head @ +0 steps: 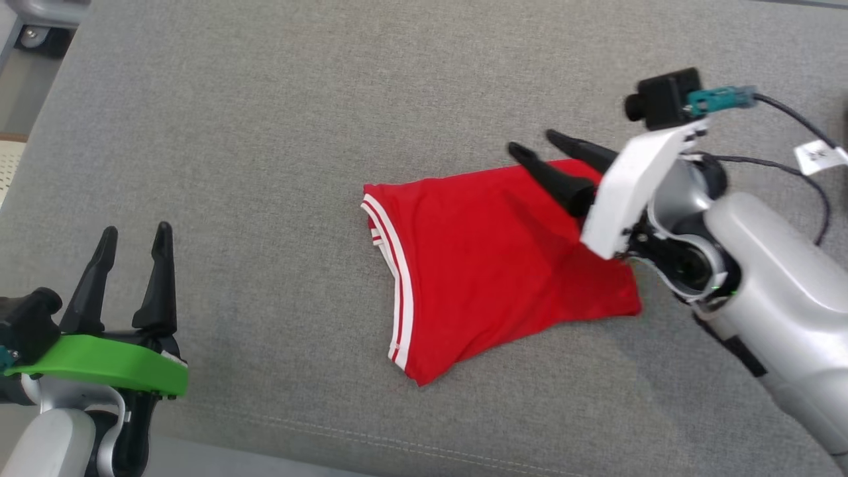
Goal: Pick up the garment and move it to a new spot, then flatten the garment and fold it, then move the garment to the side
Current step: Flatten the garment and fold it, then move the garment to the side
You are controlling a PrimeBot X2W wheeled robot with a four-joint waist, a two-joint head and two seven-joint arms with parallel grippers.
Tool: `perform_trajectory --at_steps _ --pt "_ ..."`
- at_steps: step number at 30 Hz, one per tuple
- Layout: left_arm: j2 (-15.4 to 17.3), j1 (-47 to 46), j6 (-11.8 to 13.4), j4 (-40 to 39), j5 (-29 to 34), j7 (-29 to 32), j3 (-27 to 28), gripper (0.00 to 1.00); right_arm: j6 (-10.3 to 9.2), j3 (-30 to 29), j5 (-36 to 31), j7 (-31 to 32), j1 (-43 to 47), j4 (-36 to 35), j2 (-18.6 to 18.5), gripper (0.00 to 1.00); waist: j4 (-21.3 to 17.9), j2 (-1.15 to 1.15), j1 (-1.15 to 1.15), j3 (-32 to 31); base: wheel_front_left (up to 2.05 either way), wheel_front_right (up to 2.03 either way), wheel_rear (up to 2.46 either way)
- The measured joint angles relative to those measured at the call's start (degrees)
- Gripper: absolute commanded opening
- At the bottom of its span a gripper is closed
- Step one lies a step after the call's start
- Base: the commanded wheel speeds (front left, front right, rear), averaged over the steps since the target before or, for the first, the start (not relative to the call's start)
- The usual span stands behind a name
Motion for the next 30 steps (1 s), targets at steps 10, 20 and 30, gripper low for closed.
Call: perform_trajectory --at_steps 10,20,30 --pt "-0.7 1.0 0.0 -0.2 -0.1 -0.3 -1.3 1.0 -1.57 -2.9 2.9 0.4 10.4 3.6 -7.1 1.0 -1.1 0.0 0.0 0.3 0.0 0.0 0.0" --pt "-1.2 0.9 0.0 -0.1 -0.1 -0.3 -2.0 1.0 -0.49 -4.0 8.5 2.5 12.8 4.3 -6.8 1.0 -0.3 0.0 0.0 0.4 0.0 0.0 0.0" --pt "-2.1 0.5 -0.3 0.5 0.0 -0.3 -3.5 1.0 0.68 -2.8 10.9 7.3 9.4 5.9 -3.8 0.0 1.2 0.0 0.0 0.0 0.0 0.0 0.0"
